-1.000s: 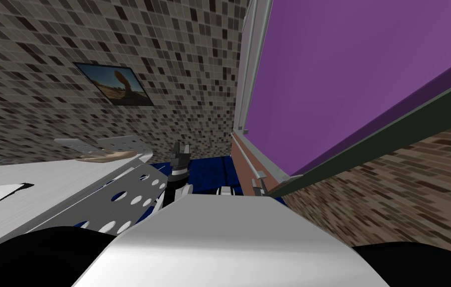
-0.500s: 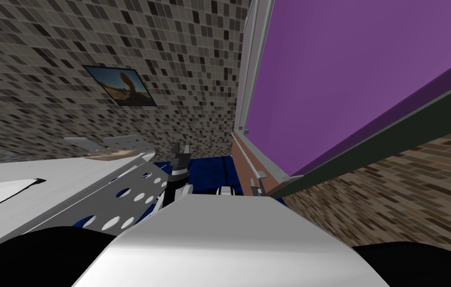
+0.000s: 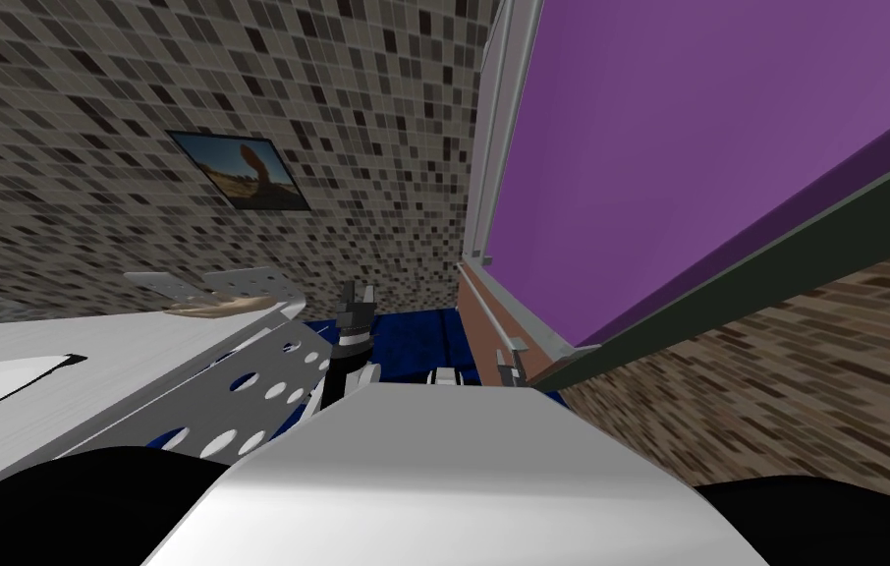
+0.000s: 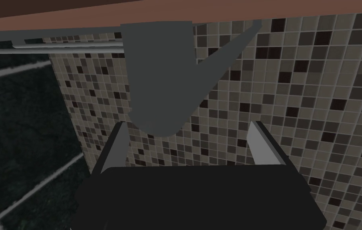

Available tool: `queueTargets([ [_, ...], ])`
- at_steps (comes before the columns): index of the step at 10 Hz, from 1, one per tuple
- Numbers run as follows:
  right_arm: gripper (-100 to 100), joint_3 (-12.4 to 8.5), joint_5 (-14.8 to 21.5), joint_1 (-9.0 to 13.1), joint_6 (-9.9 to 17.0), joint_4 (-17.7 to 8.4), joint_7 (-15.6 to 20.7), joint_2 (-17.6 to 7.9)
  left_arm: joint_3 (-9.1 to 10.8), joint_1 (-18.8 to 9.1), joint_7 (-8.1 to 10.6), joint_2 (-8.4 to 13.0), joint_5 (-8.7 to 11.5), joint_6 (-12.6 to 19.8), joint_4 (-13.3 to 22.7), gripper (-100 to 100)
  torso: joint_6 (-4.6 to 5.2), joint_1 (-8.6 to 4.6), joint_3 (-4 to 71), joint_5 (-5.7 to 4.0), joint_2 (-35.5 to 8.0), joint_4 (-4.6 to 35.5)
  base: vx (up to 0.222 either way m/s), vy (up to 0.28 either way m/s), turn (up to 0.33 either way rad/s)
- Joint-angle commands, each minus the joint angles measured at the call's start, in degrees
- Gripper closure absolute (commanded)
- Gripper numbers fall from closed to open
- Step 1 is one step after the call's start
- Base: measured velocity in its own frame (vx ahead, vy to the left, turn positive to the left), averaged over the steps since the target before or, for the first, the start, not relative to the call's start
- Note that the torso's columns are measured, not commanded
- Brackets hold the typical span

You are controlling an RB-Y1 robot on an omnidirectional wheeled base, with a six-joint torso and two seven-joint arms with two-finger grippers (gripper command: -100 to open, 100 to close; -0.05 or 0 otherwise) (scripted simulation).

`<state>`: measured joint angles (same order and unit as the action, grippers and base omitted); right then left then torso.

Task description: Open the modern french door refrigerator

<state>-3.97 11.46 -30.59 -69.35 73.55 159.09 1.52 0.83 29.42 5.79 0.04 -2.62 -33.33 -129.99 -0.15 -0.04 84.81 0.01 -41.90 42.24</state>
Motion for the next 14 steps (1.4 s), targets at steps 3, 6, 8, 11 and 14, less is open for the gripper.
queueTargets([
  [3, 100, 0.2, 0.0, 1.2, -3.2, -4.0, 1.3, 0.5, 0.00, 0.0, 0.00, 0.0, 0.0, 0.0, 0.0, 0, 0.10, -0.36, -0.1, -0.42, 0.1, -0.4, -0.007, -0.024, 0.009],
  [6, 100, 0.1, -0.1, 2.1, -4.7, -4.5, 1.6, 0.6, 0.00, 0.0, 0.00, 0.0, 0.0, 0.0, 0.0, 0, 0.20, -0.42, -0.2, -0.48, 0.0, -0.4, 0.000, -0.002, 0.001],
  [8, 100, 0.2, -0.1, 1.7, -3.0, -2.7, 1.1, 0.2, -0.01, 0.0, 0.00, 0.0, 0.0, 0.0, 0.0, 0, 0.07, 0.06, -0.2, -0.32, 0.0, -0.3, -0.037, 0.125, -0.030],
  [11, 100, 0.3, -0.1, 1.2, -1.0, -1.0, 0.4, -0.2, -0.01, 0.0, 0.00, 0.0, 0.0, 0.0, 0.0, 0, 0.02, -0.28, 0.0, -0.38, 0.3, -0.4, -0.017, 0.125, -0.016],
  [14, 100, 0.3, -0.2, 0.7, 1.1, 0.7, -0.2, -0.5, -0.01, 0.0, 0.00, 0.0, 0.0, 0.0, 0.0, 0, -0.02, -0.32, 0.0, -0.40, 0.3, -0.4, -0.018, 0.108, -0.017],
])
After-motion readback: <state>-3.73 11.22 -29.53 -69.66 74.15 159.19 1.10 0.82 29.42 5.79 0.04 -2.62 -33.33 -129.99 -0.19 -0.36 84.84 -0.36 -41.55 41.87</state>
